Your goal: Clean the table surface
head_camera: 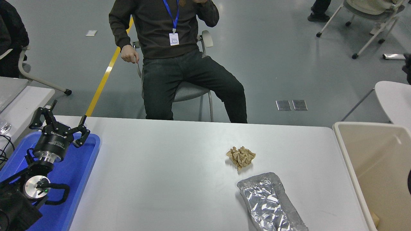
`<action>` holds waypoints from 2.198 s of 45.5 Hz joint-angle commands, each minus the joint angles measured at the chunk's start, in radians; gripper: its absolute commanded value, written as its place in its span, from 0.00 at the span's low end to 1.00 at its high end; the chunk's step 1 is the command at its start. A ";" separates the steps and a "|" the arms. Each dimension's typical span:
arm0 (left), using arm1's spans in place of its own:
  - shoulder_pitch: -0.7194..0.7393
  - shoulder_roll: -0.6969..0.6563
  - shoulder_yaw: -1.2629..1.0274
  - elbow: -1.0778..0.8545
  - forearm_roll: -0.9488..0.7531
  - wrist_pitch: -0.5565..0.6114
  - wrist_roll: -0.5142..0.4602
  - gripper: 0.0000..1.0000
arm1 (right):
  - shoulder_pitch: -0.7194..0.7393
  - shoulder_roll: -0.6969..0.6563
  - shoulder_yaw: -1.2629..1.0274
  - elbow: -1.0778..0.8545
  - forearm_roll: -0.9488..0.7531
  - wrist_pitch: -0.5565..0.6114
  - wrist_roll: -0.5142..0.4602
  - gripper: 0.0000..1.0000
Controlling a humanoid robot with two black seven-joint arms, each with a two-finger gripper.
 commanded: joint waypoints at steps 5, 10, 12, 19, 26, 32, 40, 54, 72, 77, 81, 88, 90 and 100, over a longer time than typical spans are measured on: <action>0.000 0.000 0.000 0.001 0.000 0.000 0.000 1.00 | -0.078 0.022 0.213 0.177 0.005 0.000 0.012 0.98; 0.000 0.000 0.000 -0.001 0.000 0.000 0.000 1.00 | -0.125 0.042 0.262 0.213 0.005 0.001 0.015 0.98; 0.000 0.000 0.000 0.001 0.000 0.000 0.000 1.00 | -0.147 0.049 0.276 0.223 0.005 0.003 0.019 0.98; 0.000 0.000 0.000 -0.001 0.000 0.000 0.000 1.00 | -0.234 0.068 0.337 0.272 0.001 0.013 0.067 0.99; 0.000 0.000 0.000 0.001 0.000 0.000 0.000 1.00 | -0.315 0.095 0.422 0.305 -0.012 0.032 0.099 0.99; 0.000 0.000 0.000 -0.001 0.000 0.000 0.000 1.00 | -0.392 0.121 0.494 0.325 -0.012 0.058 0.145 0.99; 0.000 0.000 0.000 0.001 0.000 0.000 0.000 1.00 | -0.486 0.155 0.555 0.332 -0.014 0.102 0.223 0.99; 0.000 0.000 0.000 0.001 0.000 0.000 0.000 1.00 | -0.615 0.177 0.560 0.331 -0.014 0.154 0.325 0.99; 0.000 0.000 0.000 0.001 0.000 0.000 0.001 1.00 | -0.682 0.177 0.538 0.318 -0.035 0.216 0.415 0.99; 0.000 0.000 0.000 0.001 0.000 0.000 0.000 1.00 | -0.685 0.177 0.537 0.318 -0.043 0.217 0.420 0.99; 0.000 0.000 0.000 0.001 0.000 0.000 0.000 1.00 | -0.685 0.177 0.537 0.318 -0.043 0.217 0.418 0.99; 0.000 0.000 0.000 0.001 0.000 0.000 0.000 1.00 | -0.685 0.175 0.535 0.318 -0.043 0.216 0.418 0.99; 0.000 0.000 0.000 0.001 0.000 0.000 0.000 1.00 | -0.685 0.175 0.535 0.318 -0.043 0.216 0.420 0.99; 0.000 0.000 0.000 -0.001 0.000 0.000 0.000 1.00 | -0.661 0.166 0.535 0.312 -0.043 0.216 0.418 0.99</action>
